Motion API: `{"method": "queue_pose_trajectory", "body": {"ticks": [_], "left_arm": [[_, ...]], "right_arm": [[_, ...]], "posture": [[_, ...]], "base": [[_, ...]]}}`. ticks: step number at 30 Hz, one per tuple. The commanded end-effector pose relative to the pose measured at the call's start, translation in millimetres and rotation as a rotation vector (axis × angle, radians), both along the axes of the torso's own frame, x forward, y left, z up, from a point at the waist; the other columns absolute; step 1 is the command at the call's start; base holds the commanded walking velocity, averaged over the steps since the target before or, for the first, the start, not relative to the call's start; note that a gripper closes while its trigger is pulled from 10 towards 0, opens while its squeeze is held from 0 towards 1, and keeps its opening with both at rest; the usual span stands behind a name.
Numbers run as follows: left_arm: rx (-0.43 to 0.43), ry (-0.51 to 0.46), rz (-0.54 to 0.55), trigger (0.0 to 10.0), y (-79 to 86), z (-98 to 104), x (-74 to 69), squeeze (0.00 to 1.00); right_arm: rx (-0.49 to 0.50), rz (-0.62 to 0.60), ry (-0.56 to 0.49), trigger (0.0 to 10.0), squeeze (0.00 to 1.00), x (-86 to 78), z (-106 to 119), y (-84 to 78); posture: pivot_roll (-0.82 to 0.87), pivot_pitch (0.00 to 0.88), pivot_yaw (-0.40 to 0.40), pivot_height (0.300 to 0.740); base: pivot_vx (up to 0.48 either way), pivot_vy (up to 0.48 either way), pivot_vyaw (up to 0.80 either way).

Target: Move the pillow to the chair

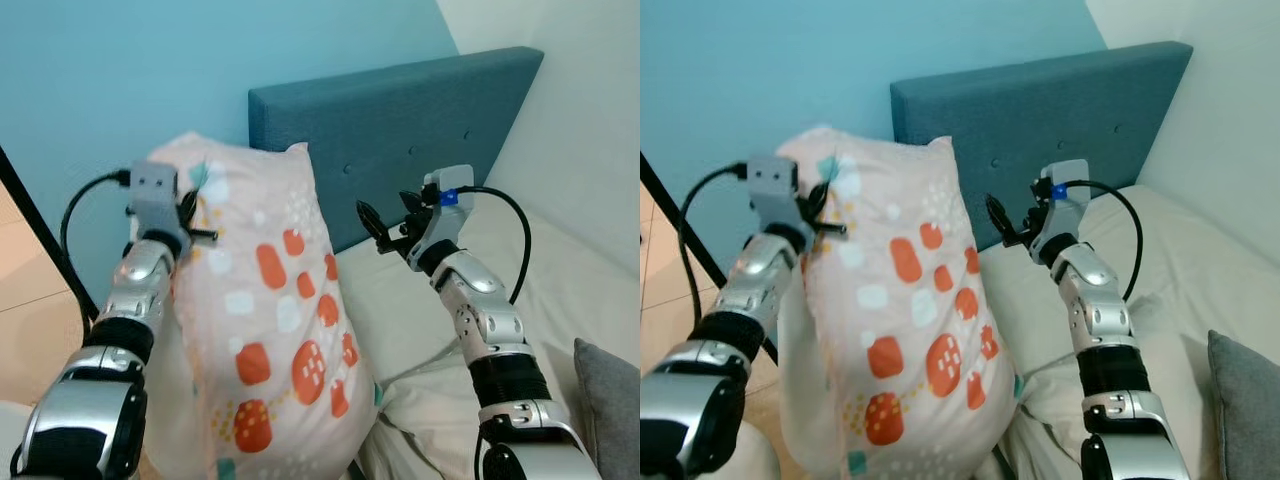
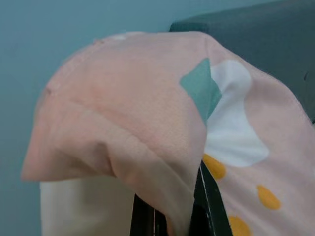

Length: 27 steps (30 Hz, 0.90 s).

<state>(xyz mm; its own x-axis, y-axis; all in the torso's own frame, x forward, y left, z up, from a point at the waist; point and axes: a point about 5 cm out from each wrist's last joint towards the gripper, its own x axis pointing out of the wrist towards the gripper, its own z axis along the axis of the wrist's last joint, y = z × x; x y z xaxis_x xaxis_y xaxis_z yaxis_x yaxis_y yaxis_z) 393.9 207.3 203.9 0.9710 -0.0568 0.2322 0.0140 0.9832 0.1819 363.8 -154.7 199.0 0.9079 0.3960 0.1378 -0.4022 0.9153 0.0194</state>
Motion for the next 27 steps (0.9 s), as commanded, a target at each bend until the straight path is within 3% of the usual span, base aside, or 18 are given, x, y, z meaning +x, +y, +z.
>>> {"method": "queue_pose_trajectory", "body": {"ticks": [1,7,11,19,24,27], "left_arm": [[0.080,-0.093,0.089,10.0,12.5,23,1.4,0.00],[0.128,-0.175,0.175,10.0,23.8,41,0.9,0.00],[0.253,-0.342,0.327,10.0,47.1,77,-7.6,0.00],[0.257,-0.405,0.384,10.0,57.3,82,-14.9,0.00],[0.187,-0.411,0.342,10.0,47.9,69,-16.0,0.00],[0.019,-0.409,0.152,10.0,10.3,59,-10.8,0.00]], "right_arm": [[0.011,0.014,0.014,10.0,0.00,-4.3,-1,3.3],[0.014,0.020,0.027,10.0,0.00,-7.7,0,5.1],[0.024,0.029,0.029,10.0,0.00,-6.4,5,8.6],[0.030,0.034,0.023,10.0,0.00,-6.0,8,10.9],[0.028,0.044,0.023,10.0,0.00,-7.0,9,14.3],[0.026,0.047,0.019,10.0,0.00,-5.5,11,15.4]], "posture": [[-0.23,0.119,-0.045,0.705],[-0.21,0.115,-0.051,0.690],[-0.20,0.104,-0.051,0.670],[-0.20,0.096,-0.048,0.650],[-0.19,0.089,-0.052,0.635],[-0.18,0.083,-0.055,0.620]], "base": [[0.000,0.000,0.00],[0.000,0.000,0.00],[0.000,0.000,0.00],[0.000,0.000,0.00],[0.000,0.000,0.00],[0.000,0.000,0.00]]}}
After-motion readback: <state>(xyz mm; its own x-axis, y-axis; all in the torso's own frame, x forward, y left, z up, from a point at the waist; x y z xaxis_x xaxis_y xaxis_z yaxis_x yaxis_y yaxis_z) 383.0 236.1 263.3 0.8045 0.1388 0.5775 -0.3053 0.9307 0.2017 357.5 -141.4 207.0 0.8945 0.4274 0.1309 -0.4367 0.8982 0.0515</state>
